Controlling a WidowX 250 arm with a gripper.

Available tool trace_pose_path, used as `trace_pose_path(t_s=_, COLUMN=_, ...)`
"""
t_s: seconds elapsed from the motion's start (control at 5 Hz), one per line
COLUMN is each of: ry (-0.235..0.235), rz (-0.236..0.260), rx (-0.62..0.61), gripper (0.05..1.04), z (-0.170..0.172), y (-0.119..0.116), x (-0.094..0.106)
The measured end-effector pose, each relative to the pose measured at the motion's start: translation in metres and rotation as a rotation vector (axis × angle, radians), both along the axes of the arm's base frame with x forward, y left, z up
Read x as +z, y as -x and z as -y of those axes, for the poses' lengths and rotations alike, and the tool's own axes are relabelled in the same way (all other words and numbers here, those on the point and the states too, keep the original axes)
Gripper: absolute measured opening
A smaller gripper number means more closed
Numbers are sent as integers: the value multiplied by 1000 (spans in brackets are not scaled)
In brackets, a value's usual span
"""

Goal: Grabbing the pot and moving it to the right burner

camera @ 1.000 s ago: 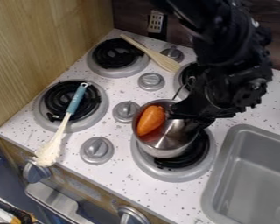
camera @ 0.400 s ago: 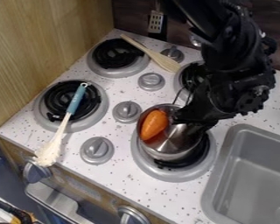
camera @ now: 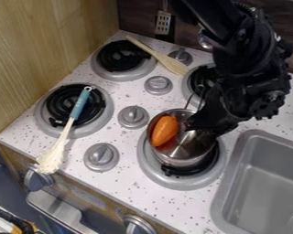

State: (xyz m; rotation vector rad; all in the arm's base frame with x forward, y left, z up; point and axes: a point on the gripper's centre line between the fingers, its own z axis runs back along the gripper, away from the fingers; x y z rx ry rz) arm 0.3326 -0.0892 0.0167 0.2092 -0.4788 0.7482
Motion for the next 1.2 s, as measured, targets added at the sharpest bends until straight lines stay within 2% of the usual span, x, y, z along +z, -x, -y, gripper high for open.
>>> trace_pose_path(t_s=0.2, ry=18, rz=-23, rx=-20, gripper=912, z=6, y=-2, x=3)
trace_pose_path(t_s=0.4, ry=41, rz=-43, rx=-50, gripper=1004, z=11, y=-6, x=20)
trace_pose_path(t_s=0.6, ry=127, rz=-53, rx=-185, gripper=1000, z=-2, y=-8, x=48)
trace_pose_path(t_s=0.8, ry=148, rz=-42, rx=-278, gripper=1000, z=-9, y=0, x=56)
trace_pose_path(t_s=1.0, ry=132, rz=-68, rx=-464, gripper=1000, z=-39, y=-2, x=71)
trace_pose_path(t_s=1.2, ry=54, rz=-64, rx=-627, gripper=1000, z=-55, y=-3, x=68)
